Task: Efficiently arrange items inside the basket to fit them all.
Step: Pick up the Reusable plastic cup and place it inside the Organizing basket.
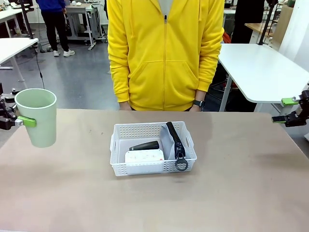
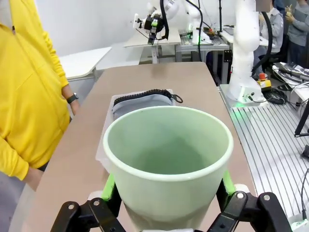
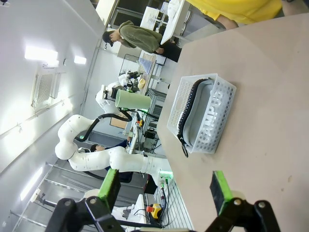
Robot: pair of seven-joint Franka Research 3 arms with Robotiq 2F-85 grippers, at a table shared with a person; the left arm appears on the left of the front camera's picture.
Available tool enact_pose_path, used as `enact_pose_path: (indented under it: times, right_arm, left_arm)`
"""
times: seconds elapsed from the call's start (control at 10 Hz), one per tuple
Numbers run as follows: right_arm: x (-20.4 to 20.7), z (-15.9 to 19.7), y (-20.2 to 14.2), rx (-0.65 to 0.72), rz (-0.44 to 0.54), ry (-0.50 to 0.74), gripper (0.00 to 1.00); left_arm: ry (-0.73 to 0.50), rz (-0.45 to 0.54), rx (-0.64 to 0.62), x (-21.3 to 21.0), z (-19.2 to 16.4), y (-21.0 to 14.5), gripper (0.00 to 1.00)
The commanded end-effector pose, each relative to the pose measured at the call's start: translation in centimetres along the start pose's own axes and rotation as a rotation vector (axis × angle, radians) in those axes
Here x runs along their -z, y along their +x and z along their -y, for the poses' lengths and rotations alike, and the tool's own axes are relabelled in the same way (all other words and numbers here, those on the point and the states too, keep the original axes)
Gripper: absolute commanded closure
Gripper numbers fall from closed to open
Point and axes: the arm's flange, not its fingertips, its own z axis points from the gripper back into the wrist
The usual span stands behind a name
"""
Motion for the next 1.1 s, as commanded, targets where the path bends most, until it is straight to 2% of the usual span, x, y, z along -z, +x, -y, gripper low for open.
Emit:
enact_pose_path:
  times: [0.0,0.1,0.2,0.3,0.4,0.5,0.6,0.7,0.8,1.0]
  right_arm:
    - [-0.1,-0.6,-0.1,0.016,-0.010,0.000,0.00]
    - [-0.1,-0.6,-0.1,0.016,-0.010,0.000,0.00]
    - [-0.1,-0.6,-0.1,0.016,-0.010,0.000,0.00]
    - [-0.1,-0.6,-0.1,0.016,-0.010,0.000,0.00]
    - [-0.1,-0.6,-0.1,0.016,-0.010,0.000,0.00]
    - [-0.1,-0.6,-0.1,0.016,-0.010,0.000,0.00]
    - [-0.1,-0.6,-0.1,0.016,-0.010,0.000,0.00]
    - [-0.1,-0.6,-0.1,0.016,-0.010,0.000,0.00]
    - [-0.1,-0.6,-0.1,0.016,-0.010,0.000,0.00]
    - [-0.1,-0.6,-0.1,0.016,-0.010,0.000,0.00]
  left_arm:
    - [0.008,0.003,0.005,-0.3,-1.0,0.6,0.62]
    - [0.008,0.003,0.005,-0.3,-1.0,0.6,0.62]
    - [0.001,-0.002,0.003,-0.2,-0.3,0.1,0.08]
    - [0.055,-0.124,-0.120,1.7,0.5,0.9,0.08]
    - [-0.002,-0.186,-0.101,5.3,1.7,4.7,0.08]
    - [-0.048,-0.297,-0.084,9.3,2.1,7.8,0.08]
    - [-0.102,-0.387,-0.062,13.9,2.0,9.7,0.08]
    - [-0.139,-0.468,-0.064,18.2,1.4,10.6,0.08]
    - [-0.130,-0.558,-0.074,22.1,0.4,11.1,0.08]
    - [-0.069,-0.742,-0.092,27.4,-1.6,12.8,0.08]
